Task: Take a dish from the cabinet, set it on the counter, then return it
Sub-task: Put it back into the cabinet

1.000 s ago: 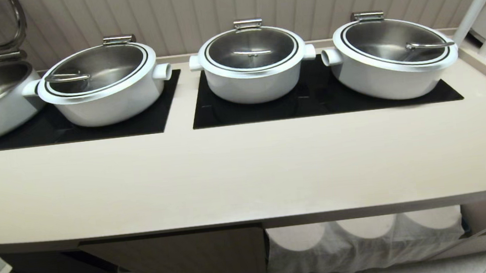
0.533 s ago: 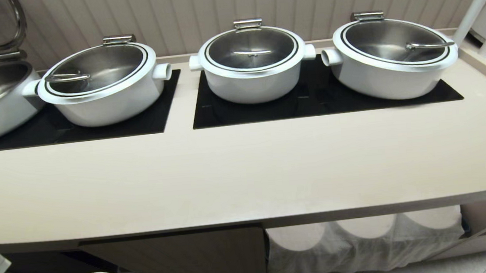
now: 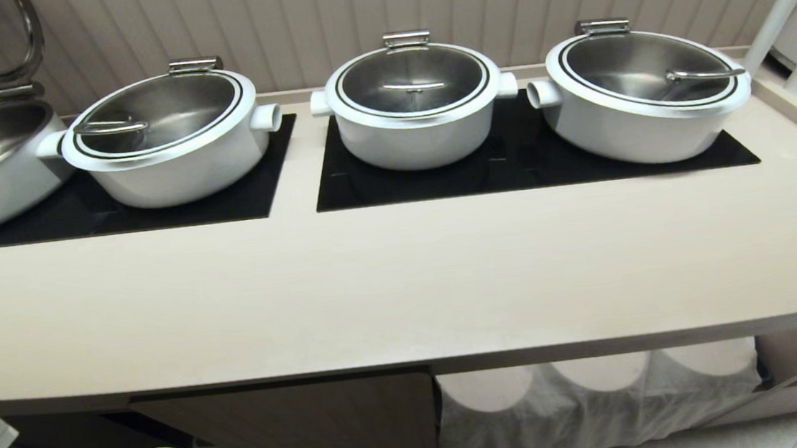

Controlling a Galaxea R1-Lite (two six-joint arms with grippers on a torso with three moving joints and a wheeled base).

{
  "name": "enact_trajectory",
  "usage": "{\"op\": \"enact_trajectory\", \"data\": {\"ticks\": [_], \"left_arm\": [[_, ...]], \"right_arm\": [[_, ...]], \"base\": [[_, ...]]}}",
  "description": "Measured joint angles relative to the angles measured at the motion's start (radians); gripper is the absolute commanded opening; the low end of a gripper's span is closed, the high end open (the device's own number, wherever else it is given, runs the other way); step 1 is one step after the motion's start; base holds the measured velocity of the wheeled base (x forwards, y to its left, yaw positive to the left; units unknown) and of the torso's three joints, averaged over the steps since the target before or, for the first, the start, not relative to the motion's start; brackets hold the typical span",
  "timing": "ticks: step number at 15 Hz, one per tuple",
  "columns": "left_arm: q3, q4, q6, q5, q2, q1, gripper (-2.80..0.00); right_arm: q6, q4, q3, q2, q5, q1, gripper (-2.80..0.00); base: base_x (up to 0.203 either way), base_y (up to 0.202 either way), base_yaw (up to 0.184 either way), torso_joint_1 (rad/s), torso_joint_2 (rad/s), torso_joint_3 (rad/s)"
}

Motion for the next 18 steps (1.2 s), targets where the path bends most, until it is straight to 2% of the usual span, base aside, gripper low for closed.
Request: {"op": "enact_trajectory", "data": {"ticks": [5, 18], "left_arm": [[-0.002, 0.0, -0.003, 0.0, -0.001, 0.005, -2.8], [-0.003, 0.005, -0.006, 0.003, -0.01, 0.006, -2.8]], "right_arm": [[0.0, 0.0, 0.0, 0.0, -0.001, 0.001, -2.8], [0.0, 0.0, 0.0, 0.0, 0.0, 0.0, -2.8]], "base": [[0.0, 0.022, -0.002, -0.001, 0.0, 0.0], [0.0, 0.194, -0.002, 0.002, 0.0, 0.004]]}}
